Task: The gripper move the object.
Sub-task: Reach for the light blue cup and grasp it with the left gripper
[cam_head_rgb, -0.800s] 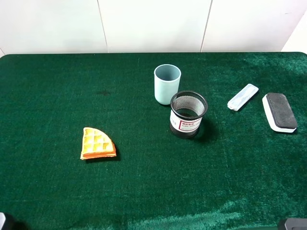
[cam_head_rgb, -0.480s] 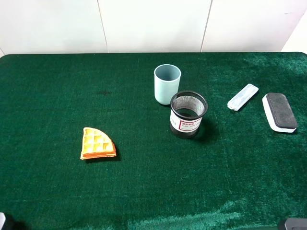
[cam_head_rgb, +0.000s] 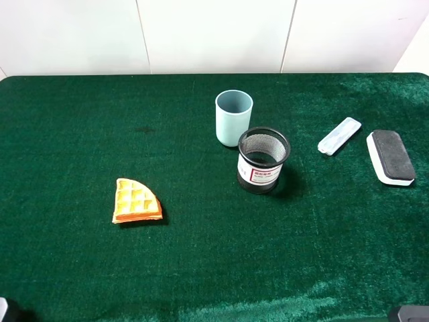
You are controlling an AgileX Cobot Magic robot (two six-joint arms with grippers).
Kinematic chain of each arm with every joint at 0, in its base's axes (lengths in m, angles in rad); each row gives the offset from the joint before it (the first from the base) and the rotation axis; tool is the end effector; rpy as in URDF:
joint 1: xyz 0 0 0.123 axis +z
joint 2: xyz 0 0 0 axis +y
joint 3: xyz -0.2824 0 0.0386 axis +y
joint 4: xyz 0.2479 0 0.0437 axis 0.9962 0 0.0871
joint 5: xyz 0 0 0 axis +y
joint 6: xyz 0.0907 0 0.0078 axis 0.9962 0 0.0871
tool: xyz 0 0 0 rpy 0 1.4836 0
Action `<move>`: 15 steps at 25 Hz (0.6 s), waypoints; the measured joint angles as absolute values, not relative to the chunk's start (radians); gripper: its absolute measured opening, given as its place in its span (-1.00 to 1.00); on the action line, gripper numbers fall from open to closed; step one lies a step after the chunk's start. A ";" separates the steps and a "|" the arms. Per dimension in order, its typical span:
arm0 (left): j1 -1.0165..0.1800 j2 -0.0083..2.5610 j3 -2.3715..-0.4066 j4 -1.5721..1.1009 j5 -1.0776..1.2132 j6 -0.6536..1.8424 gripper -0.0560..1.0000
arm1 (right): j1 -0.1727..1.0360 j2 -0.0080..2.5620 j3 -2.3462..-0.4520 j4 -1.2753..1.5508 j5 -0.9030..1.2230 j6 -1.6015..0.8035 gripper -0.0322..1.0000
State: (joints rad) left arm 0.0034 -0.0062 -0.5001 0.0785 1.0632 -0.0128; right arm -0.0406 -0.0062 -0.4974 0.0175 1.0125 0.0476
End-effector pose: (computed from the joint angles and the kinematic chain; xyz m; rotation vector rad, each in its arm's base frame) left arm -0.0061 0.0062 0.2772 -0.0206 2.0390 0.0880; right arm -0.0035 0.0015 0.2804 0.0875 1.9905 0.0253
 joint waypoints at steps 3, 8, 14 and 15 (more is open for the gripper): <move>0.003 -0.006 -0.500 0.078 1.063 -0.013 0.88 | -0.041 -0.006 -0.497 0.017 1.012 0.048 0.41; 0.003 -0.006 -0.500 0.078 1.063 -0.006 0.87 | -0.041 -0.006 -0.497 0.017 1.012 0.048 0.41; 0.003 0.049 -0.555 0.078 1.093 0.019 0.86 | -0.041 -0.006 -0.497 0.017 1.014 0.048 0.41; 0.003 0.073 -0.569 0.077 1.097 0.024 0.86 | -0.041 -0.006 -0.497 0.017 1.014 0.048 0.41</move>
